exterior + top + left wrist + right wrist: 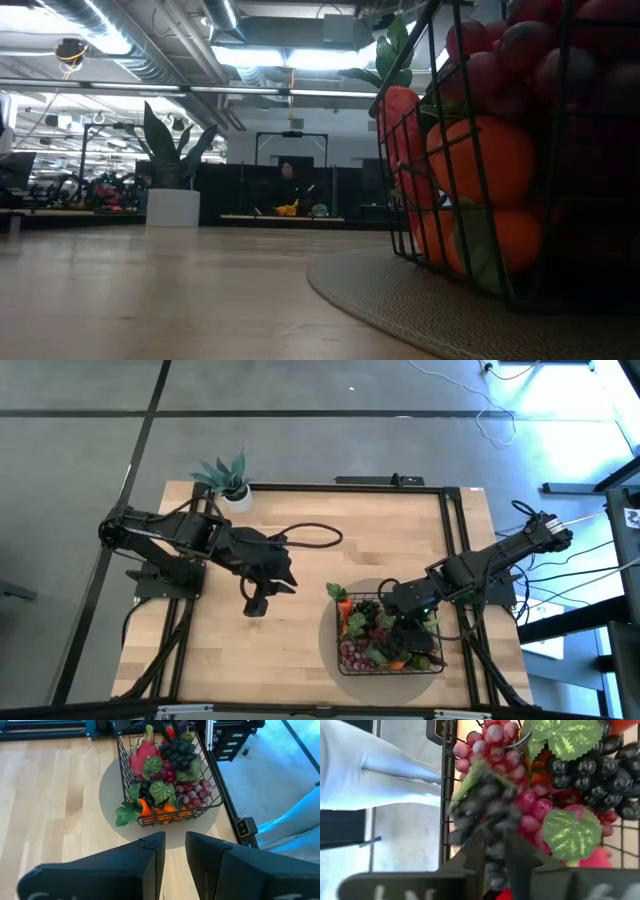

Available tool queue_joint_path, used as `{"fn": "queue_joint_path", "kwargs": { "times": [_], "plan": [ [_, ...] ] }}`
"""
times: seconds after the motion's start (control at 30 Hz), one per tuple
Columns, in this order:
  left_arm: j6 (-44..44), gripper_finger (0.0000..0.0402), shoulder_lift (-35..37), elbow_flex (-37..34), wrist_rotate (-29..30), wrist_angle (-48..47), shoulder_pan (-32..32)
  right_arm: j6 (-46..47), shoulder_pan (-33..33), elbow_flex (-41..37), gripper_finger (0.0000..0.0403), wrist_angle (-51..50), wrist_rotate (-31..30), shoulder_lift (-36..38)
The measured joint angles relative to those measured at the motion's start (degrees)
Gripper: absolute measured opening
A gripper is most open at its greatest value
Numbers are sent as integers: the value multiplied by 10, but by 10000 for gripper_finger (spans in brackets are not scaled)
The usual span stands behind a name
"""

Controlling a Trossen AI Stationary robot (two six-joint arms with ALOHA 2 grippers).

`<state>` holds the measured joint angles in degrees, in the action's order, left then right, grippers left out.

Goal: Build produce basket
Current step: Put the black grapes into the wire basket, then return to Home Position

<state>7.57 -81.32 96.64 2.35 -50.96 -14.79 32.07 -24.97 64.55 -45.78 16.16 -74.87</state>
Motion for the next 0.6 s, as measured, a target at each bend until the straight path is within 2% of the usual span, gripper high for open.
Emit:
{"fn": "queue_joint_path", "kwargs": {
  "times": [0.13, 0.3, 0.43, 0.6],
  "plan": [
    [0, 66, 0, 0, 2, 0, 0, -36, 0, 0, 88, 0, -9, 0],
    [0, 66, 0, 0, 31, 0, 0, -60, 7, 0, 96, 7, 53, 0],
    [30, 66, 5, 0, 29, 1, -4, -58, 18, 21, 76, 4, 60, 0],
    [52, 66, 5, 0, 26, -8, -16, -101, 34, 72, 17, -30, 60, 0]
  ]
}}
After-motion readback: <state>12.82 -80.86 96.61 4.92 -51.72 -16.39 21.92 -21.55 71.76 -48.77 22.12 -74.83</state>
